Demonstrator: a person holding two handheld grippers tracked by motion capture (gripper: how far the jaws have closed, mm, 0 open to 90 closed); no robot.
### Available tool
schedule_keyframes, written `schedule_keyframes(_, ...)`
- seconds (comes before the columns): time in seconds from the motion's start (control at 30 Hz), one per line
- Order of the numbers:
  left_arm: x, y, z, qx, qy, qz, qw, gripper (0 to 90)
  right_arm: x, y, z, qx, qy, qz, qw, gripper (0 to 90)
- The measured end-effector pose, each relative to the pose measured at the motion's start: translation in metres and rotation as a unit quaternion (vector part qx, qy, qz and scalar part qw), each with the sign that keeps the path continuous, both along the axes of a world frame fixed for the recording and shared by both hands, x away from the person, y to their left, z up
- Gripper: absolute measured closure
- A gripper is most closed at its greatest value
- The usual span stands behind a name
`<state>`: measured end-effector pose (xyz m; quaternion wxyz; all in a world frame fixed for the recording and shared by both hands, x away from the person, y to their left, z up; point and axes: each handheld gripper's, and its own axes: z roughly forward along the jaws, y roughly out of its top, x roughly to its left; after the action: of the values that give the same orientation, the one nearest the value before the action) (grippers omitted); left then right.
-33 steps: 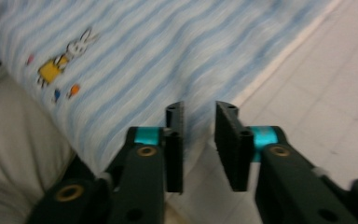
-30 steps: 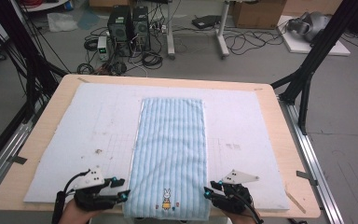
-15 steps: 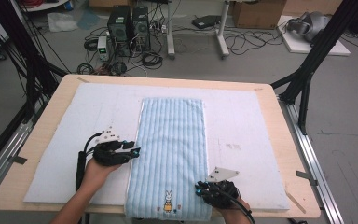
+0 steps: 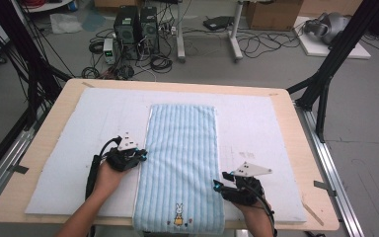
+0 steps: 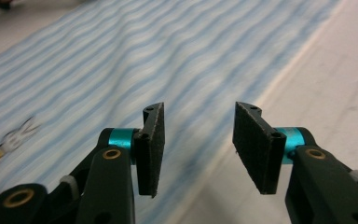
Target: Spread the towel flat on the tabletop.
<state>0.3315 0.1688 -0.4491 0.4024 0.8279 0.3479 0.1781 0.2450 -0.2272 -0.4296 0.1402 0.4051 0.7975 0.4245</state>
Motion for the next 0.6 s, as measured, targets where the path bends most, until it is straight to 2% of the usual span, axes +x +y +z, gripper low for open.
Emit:
schedule_keyframes(0.1,0.008,0.011,0.000,-0.029,-0.002,0.022,0.9993,61.4,0.015,-0.005,0.002,0.012,-0.006,-0.015,0.9998,51.1)
schedule_keyframes(0.13,0.011,0.014,0.000,-0.047,-0.001,0.031,0.9984,59.1,0.020,-0.006,0.003,0.013,-0.005,-0.019,0.9997,51.1)
schedule_keyframes(0.2,0.019,0.016,0.002,-0.055,0.001,0.036,0.9978,55.2,0.032,-0.006,0.004,0.014,-0.007,-0.023,0.9996,51.2)
schedule_keyframes(0.23,0.022,0.017,0.004,-0.057,0.001,0.037,0.9977,55.0,0.038,-0.006,0.004,0.015,-0.008,-0.030,0.9994,51.8)
schedule_keyframes(0.37,0.045,0.018,0.015,-0.068,0.005,0.068,0.9953,56.3,0.056,-0.005,0.004,0.011,-0.009,-0.040,0.9991,54.7)
schedule_keyframes(0.4,0.051,0.018,0.017,-0.077,0.007,0.073,0.9943,56.7,0.058,-0.005,0.004,0.010,-0.011,-0.041,0.9990,54.8)
schedule_keyframes(0.47,0.063,0.017,0.019,-0.090,0.013,0.076,0.9930,59.4,0.061,-0.006,0.003,0.013,-0.011,-0.042,0.9990,54.5)
schedule_keyframes(0.53,0.078,0.011,0.018,-0.094,0.018,0.069,0.9930,64.3,0.062,-0.008,0.003,0.011,-0.011,-0.042,0.9990,54.4)
schedule_keyframes(0.6,0.090,0.003,0.014,-0.085,0.023,0.055,0.9946,69.2,0.063,-0.009,0.002,0.014,-0.008,-0.045,0.9989,53.8)
